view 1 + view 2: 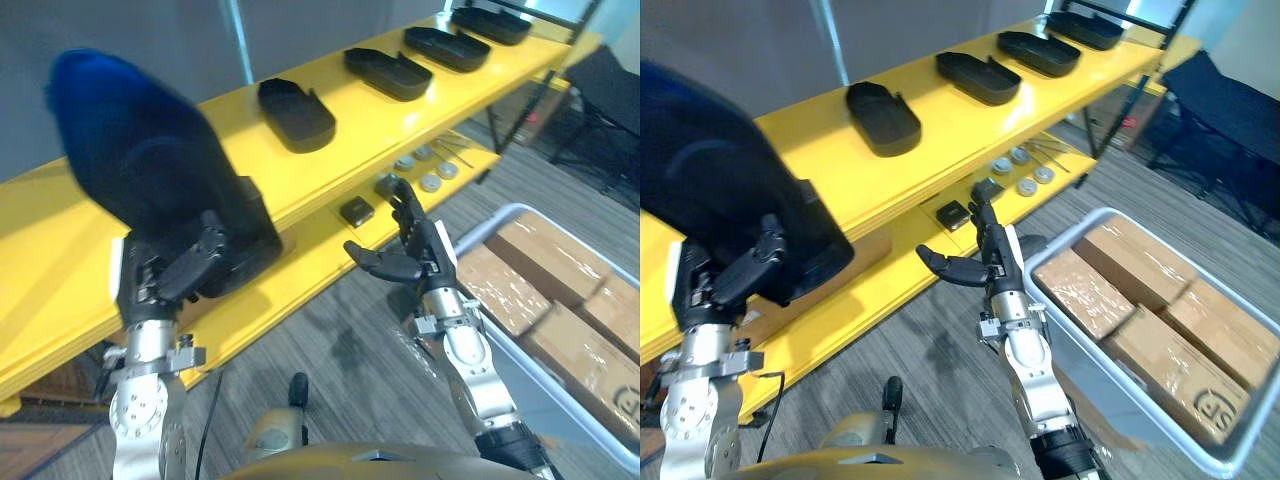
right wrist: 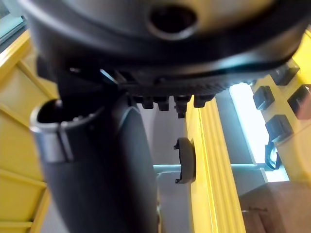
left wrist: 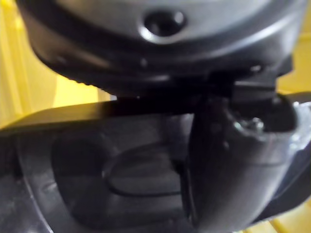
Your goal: Walk over and take three plastic housings, then place them on the shelf
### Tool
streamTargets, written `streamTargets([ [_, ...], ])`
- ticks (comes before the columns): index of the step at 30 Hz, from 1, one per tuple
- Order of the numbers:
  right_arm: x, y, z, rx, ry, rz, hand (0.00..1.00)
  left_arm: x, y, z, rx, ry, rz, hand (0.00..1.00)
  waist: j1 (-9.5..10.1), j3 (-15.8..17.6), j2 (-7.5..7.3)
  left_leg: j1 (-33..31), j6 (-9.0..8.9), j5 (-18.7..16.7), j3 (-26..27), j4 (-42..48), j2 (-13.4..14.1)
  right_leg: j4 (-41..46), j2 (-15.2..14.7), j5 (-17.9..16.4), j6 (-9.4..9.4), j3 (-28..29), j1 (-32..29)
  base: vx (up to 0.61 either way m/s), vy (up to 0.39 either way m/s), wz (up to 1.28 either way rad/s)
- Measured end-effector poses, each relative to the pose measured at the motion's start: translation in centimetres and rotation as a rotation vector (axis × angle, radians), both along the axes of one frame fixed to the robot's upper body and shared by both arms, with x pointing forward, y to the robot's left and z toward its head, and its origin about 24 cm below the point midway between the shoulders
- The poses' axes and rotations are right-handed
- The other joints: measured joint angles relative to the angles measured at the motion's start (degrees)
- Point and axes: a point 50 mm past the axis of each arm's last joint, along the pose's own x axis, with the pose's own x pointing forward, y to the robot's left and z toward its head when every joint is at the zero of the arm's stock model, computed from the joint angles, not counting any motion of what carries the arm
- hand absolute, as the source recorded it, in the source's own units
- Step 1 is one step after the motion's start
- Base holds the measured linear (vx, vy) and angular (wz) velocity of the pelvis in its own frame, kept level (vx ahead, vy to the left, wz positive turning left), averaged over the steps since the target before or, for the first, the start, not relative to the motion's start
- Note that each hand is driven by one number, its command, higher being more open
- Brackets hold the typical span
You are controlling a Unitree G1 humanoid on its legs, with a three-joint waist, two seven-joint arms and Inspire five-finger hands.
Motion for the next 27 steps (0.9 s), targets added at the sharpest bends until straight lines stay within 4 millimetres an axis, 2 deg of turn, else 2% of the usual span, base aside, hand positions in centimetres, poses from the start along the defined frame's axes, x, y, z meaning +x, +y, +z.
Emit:
streamTargets([
  [1,-0.2,-0.4,-0.2,-0.004,0.007,-0.016,1.0,1.0,-0.7,-0.2,0.025,0.008,-0.079,0.0,-1.01,0.2,0.43,0.0,0.03,0.0,-1.9,-0.1,-0.2,4.0,0.4,-0.2,0.07,6.0,-1.3,0.03,0.028,1.18],
  [3,-0.3,-0.7,-0.2,-0.005,0.008,-0.025,1.0,2.0,-1.7,-0.3,0.064,0.014,-0.183,0.0,-1.99,0.4,0.44,-0.1,0.03,0.0,-2.6,-1.2,0.3,9.0,1.0,-0.5,-0.3,9.1,-3.4,0.01,-0.007,0.95],
  [5,-0.3,-0.6,0.0,-0.006,-0.013,-0.007,1.0,2.3,-2.3,-0.9,0.06,0.037,-0.226,0.0,-1.78,0.6,-0.04,-0.2,-0.04,1.0,-2.1,-0.7,0.6,9.1,0.9,-1.8,-1.04,8.9,-2.9,0.01,-0.09,0.25],
  [7,-0.4,-0.3,0.5,-0.011,-0.048,0.015,1.0,2.3,-2.5,-1.2,0.038,0.048,-0.23,0.0,-1.43,0.7,-0.32,-1.3,-0.02,2.2,-1.0,0.3,0.2,7.2,0.4,-3.4,-0.3,9.1,-2.6,0.01,-0.066,-0.11],
  [9,-0.3,-0.2,0.8,-0.02,-0.072,0.023,1.0,2.3,-2.6,-1.2,0.019,0.047,-0.213,0.0,-1.45,1.3,0.1,-2.9,-0.49,3.0,-0.4,1.1,0.1,4.6,0.5,-4.4,0.93,9.1,-2.5,-0.05,-0.076,-0.1],
  [10,-0.3,-0.3,0.8,-0.02,-0.071,0.023,1.0,2.3,-2.7,-1.3,0.015,0.049,-0.208,0.0,-1.44,1.5,0.22,-2.9,-0.65,3.2,-0.2,1.1,0.2,4.0,0.5,-4.8,0.93,9.1,-2.3,-0.1,-0.082,-0.11],
  [11,-0.4,-0.3,0.7,-0.025,-0.067,0.025,1.0,2.4,-2.7,-1.6,0.005,0.06,-0.197,0.0,-1.62,1.9,0.98,-2.8,-0.8,3.2,-0.1,1.2,0.2,3.4,0.9,-5.2,1.18,9.0,-1.7,-0.11,-0.063,-0.08],
  [12,-0.5,-0.5,0.6,-0.031,-0.064,0.026,1.0,2.4,-2.6,-1.8,0.002,0.069,-0.194,0.0,-2.11,2.3,1.57,-2.4,-1.18,2.9,-0.1,1.3,0.7,3.6,1.3,-5.4,0.91,8.9,-1.6,-0.1,-0.039,-0.04],
  [16,-0.8,-1.1,0.7,-0.045,-0.084,0.014,1.0,2.3,-2.8,-1.8,0.001,0.068,-0.205,0.0,-2.45,2.2,1.99,-2.2,-1.65,2.5,0.8,1.2,1.7,3.6,1.6,-6.0,-0.07,8.1,-1.4,-0.09,-0.036,0.05],
  [17,-0.8,-1.3,0.9,-0.032,-0.098,-0.004,1.0,2.3,-2.9,-1.8,0.002,0.066,-0.212,0.0,-2.45,2.4,1.44,-2.4,-2.04,2.0,1.8,1.4,1.7,3.1,0.9,-6.0,-0.16,7.7,-1.0,0.0,0.037,0.16],
  [19,-0.8,-1.6,1.4,-0.006,-0.127,-0.042,1.0,2.3,-2.9,-1.8,0.005,0.064,-0.217,0.0,-1.99,2.6,1.17,-3.6,-1.0,1.0,3.3,5.1,0.9,3.4,0.0,-6.5,0.11,7.4,-0.2,0.05,0.047,0.12],
  [21,-0.7,-1.5,1.8,0.027,-0.152,-0.077,1.0,2.3,-2.7,-1.7,0.007,0.059,-0.211,0.0,-1.75,2.2,-0.33,-3.4,-0.27,-0.2,3.6,5.9,-1.2,3.3,-1.7,-7.3,-0.43,7.0,0.7,0.12,0.059,0.15],
  [22,-0.7,-1.4,2.1,0.041,-0.173,-0.094,1.0,2.3,-2.6,-1.5,0.012,0.05,-0.209,0.0,-1.68,2.2,-1.25,-3.5,0.51,-1.4,3.7,6.7,-2.6,2.9,-3.1,-7.1,-0.59,6.2,1.8,0.2,0.076,0.23],
  [24,-0.4,-1.6,2.4,0.027,-0.191,-0.12,1.0,2.4,-2.5,-1.3,0.009,0.041,-0.208,0.0,-2.02,2.3,-1.0,-3.5,1.68,-3.0,3.0,9.0,-3.5,12.4,-4.7,-5.2,-1.3,6.9,-1.1,0.21,0.101,0.34],
  [25,-0.5,-1.7,2.4,0.033,-0.191,-0.143,1.0,2.4,-2.4,-1.2,0.016,0.035,-0.211,0.0,-2.18,2.3,-0.83,-3.0,2.19,-4.3,2.1,10.5,-3.8,21.8,-5.5,-2.2,-3.51,8.7,-4.7,0.17,0.12,0.4],
  [26,-0.4,-1.8,2.5,0.039,-0.196,-0.158,1.0,2.4,-2.2,-0.9,0.026,0.027,-0.213,0.0,-2.09,2.4,-1.07,-2.3,2.59,-5.8,1.6,11.3,-4.0,27.9,-6.0,1.5,-4.39,10.6,-7.6,0.21,0.104,0.35],
  [27,-0.4,-1.9,2.6,0.043,-0.204,-0.168,1.0,2.3,-2.1,-0.7,0.032,0.02,-0.21,0.0,-2.1,2.4,-1.23,-1.0,3.11,-6.5,1.0,11.1,-4.2,32.8,-6.3,6.2,-4.35,12.2,-9.7,0.29,0.091,0.28],
])
